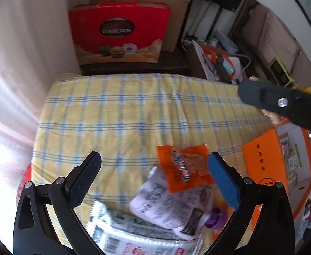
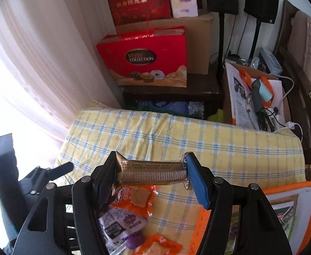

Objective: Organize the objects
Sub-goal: 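Grasp the orange egg-snack packet with the left gripper while the right lifts the gold bar, then carry the orange packet and gold bar over the orange box with both grippers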

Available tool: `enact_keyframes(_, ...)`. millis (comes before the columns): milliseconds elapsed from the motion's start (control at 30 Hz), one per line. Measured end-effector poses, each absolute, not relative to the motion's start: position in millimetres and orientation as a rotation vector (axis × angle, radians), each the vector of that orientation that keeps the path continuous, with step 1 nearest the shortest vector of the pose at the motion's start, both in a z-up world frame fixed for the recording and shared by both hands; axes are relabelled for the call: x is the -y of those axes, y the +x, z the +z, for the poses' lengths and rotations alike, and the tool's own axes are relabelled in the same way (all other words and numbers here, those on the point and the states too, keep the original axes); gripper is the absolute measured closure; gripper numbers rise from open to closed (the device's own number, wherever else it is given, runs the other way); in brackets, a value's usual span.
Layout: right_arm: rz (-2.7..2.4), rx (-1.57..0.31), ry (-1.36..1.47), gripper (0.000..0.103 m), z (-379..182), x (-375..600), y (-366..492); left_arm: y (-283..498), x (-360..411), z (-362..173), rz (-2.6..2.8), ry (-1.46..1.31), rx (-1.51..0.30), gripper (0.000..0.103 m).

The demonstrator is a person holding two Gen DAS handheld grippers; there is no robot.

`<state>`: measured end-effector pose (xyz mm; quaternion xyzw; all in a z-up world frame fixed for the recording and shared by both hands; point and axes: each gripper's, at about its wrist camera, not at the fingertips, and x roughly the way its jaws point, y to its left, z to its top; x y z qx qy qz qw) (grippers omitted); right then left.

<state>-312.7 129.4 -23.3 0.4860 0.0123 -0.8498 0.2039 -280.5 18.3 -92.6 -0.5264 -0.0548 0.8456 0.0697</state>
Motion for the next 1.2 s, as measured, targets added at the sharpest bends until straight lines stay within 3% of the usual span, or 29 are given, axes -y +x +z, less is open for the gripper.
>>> enact_keyframes(600,-2.427,0.010,1.328,0.037,-6,-185,-305,-292,-91,-119,2.495,-1.729,-0.120,0.005)
enact_keyframes(800,-2.432,0.014,1.337,0.037,-10,-194,-303,-293,-93,-127,2.525,-1.748,-0.188,0.016)
enact_keyframes(900,-2.435,0.013,1.342,0.037,-12,-197,-301,-292,-90,-124,2.551,-1.716,-0.189,0.030)
enact_keyframes(1100,-2.437,0.018,1.344,0.037,-13,-200,-298,-293,-75,-116,2.560,-1.704,-0.106,0.046)
enact_keyframes(1200,-2.437,0.015,1.341,0.037,-12,-199,-297,-292,-66,-106,2.574,-1.682,-0.069,0.046)
